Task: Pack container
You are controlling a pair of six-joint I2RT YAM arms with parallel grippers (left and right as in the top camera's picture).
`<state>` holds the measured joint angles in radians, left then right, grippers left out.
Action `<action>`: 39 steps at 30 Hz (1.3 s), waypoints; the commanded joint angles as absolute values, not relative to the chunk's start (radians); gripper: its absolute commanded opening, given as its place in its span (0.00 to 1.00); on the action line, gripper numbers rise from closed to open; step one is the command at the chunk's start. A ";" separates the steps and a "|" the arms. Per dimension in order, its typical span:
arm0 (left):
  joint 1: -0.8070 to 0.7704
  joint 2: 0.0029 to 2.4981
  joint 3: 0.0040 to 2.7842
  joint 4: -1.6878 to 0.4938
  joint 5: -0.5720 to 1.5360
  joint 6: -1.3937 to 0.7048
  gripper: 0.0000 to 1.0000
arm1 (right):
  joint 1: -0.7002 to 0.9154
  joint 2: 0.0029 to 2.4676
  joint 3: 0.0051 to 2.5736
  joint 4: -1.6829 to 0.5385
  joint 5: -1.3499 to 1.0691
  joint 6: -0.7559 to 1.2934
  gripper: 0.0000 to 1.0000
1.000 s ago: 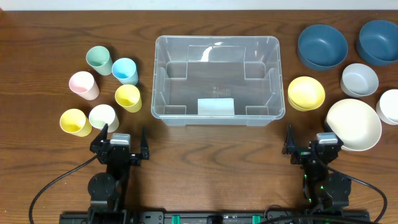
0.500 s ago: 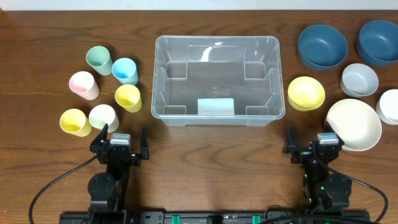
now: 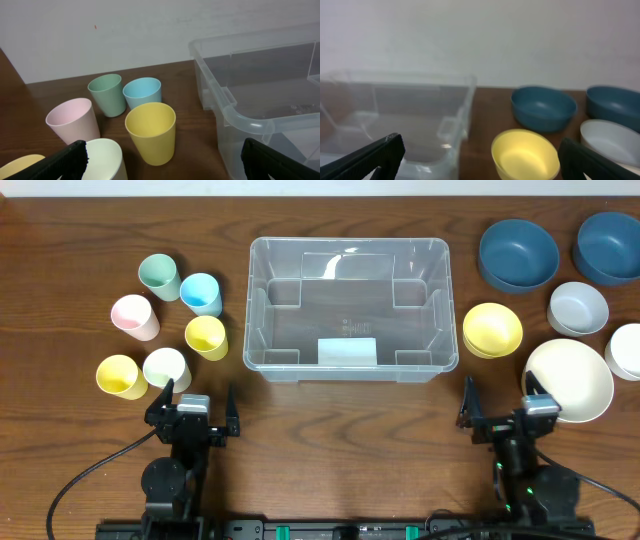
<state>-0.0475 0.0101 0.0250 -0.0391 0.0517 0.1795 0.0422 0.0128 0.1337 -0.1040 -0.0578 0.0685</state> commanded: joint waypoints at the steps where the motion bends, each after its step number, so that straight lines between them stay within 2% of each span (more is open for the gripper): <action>1: -0.043 0.004 0.004 -0.070 0.038 0.167 0.98 | 0.033 0.008 0.308 -0.165 -0.094 0.108 0.99; 5: -0.043 0.004 0.004 -0.070 0.038 0.168 0.98 | 0.033 0.063 0.508 -0.300 -0.093 0.035 0.99; 13: -0.043 0.004 0.004 -0.070 0.038 0.167 0.98 | 0.033 0.432 0.977 -0.685 -0.083 0.002 0.99; 16: -0.043 0.004 0.004 -0.069 0.038 0.167 0.98 | 0.033 0.555 1.110 -0.853 -0.179 0.002 0.99; 24: -0.043 0.004 0.004 -0.070 0.038 0.167 0.98 | 0.033 0.721 1.104 -1.032 -0.266 0.010 0.99; 33: -0.043 0.004 0.004 -0.069 0.038 0.167 0.98 | 0.027 0.881 1.104 -1.183 0.265 0.371 0.99; 39: -0.043 0.004 0.004 -0.070 0.038 0.167 0.98 | -0.039 1.022 1.104 -1.134 0.341 0.432 0.99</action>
